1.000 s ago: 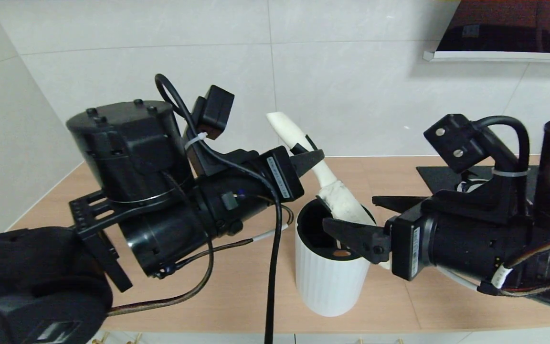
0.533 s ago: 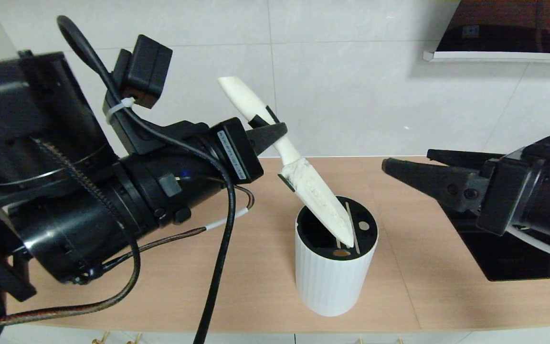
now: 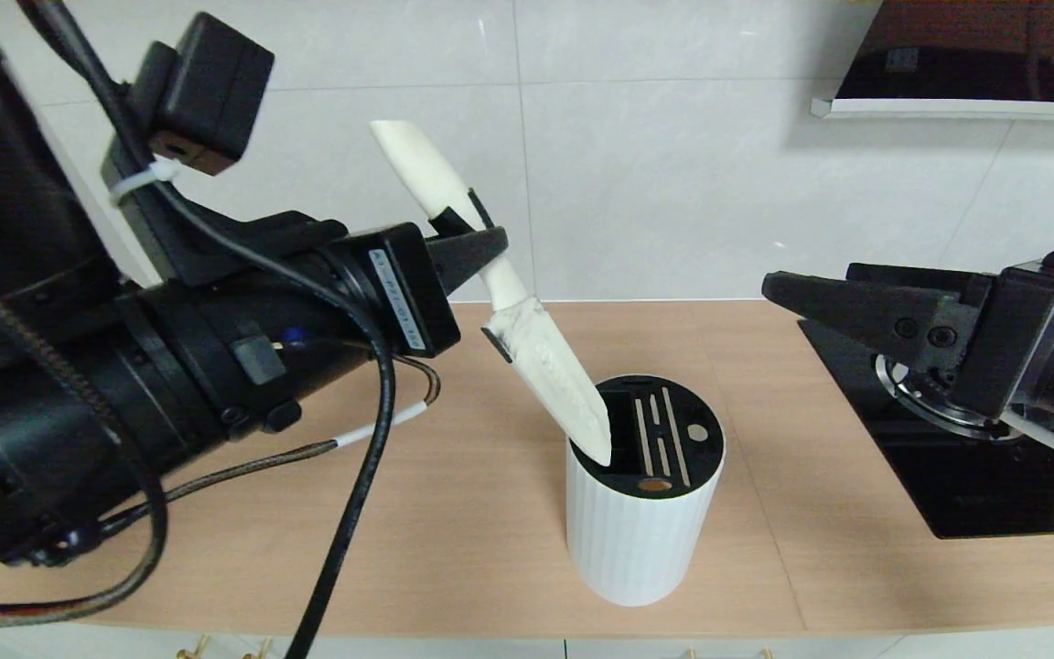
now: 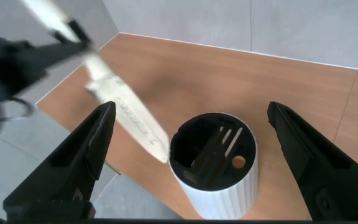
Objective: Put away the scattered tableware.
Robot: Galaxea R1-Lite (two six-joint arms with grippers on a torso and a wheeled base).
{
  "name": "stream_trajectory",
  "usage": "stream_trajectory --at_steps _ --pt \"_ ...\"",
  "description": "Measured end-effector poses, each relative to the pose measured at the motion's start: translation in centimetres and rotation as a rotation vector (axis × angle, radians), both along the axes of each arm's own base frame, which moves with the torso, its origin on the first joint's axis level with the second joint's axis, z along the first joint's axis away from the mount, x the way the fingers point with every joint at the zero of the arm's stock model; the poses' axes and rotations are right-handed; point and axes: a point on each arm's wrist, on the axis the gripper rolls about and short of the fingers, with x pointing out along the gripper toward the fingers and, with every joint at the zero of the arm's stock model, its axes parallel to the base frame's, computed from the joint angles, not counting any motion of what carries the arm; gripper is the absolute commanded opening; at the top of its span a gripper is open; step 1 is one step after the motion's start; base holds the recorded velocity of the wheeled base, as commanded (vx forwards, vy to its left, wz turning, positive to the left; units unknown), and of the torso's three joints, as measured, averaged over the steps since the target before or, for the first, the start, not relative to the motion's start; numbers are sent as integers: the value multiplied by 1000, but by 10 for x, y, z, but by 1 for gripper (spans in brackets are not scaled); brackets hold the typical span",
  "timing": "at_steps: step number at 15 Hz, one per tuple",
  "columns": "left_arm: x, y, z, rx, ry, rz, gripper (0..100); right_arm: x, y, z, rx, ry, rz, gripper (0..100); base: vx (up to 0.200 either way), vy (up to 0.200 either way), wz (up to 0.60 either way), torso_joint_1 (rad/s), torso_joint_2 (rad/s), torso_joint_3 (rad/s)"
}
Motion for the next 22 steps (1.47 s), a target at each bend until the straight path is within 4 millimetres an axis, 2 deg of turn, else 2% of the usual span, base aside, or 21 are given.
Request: stream_trajectory --at_steps 4,7,10,15,18,22 --pt "-15 8 19 -19 -53 -9 0 4 -1 -1 -3 3 -4 100 0 0 0 0 0 0" --pt "-11 6 26 121 -14 227 0 6 -2 -2 -6 6 -14 100 0 0 0 0 0 0" --pt "-1 -26 43 108 -26 348 0 7 -4 -1 -4 4 -27 100 0 0 0 0 0 0" --pt "14 -91 49 117 -35 471 0 13 -20 7 13 -23 -102 100 0 0 0 0 0 0" --pt "15 -108 40 168 -36 472 0 15 -26 9 17 -29 -124 100 0 0 0 0 0 0" --pt "16 -119 31 179 -30 459 0 17 -25 6 11 -22 -128 100 0 0 0 0 0 0"
